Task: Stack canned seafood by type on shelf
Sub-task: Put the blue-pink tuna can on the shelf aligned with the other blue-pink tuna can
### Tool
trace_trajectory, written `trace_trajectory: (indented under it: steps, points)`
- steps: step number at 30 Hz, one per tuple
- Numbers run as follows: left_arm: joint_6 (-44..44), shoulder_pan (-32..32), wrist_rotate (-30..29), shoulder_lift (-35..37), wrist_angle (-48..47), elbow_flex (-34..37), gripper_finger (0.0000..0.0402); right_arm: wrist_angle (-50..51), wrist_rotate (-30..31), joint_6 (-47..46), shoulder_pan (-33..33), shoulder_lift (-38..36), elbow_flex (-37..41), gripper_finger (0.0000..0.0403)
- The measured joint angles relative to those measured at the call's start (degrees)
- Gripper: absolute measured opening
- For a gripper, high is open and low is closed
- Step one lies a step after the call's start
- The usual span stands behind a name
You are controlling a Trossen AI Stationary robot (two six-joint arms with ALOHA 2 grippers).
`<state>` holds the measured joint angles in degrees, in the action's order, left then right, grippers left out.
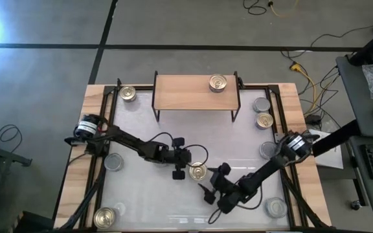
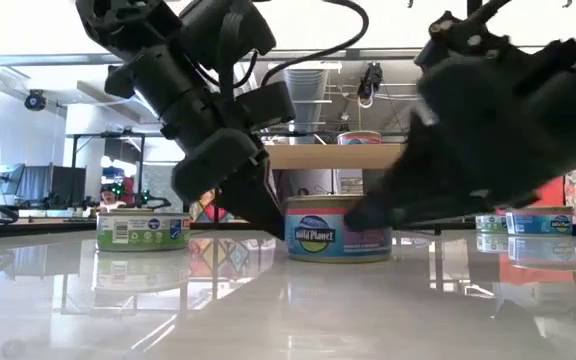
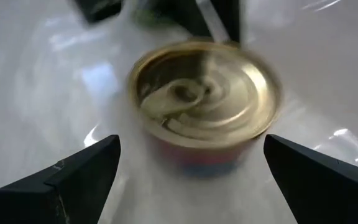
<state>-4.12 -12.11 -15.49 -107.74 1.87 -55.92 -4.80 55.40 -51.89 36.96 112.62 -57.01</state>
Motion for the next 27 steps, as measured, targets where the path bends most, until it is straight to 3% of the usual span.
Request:
trace_trajectory:
  steps: [4, 17, 27]
  points:
    - [-2.29, -0.34, 0.91, -0.92, 1.70, 0.13, 0.0075, -0.05, 2.97, -1.38, -1.92, 2.85, -2.10, 0.0389]
    - [-6.66, -4.34, 0.52, -1.89, 3.03, 0.34, 0.0075, 0.02, -5.16, 2.61, -7.06, 3.61, -4.48, 0.0390]
    - [-7.58, -4.77, -0.17, -2.10, 2.57, 0.30, 0.0075, -0.20, -5.52, 4.96, -7.40, 3.63, -4.48, 0.0390]
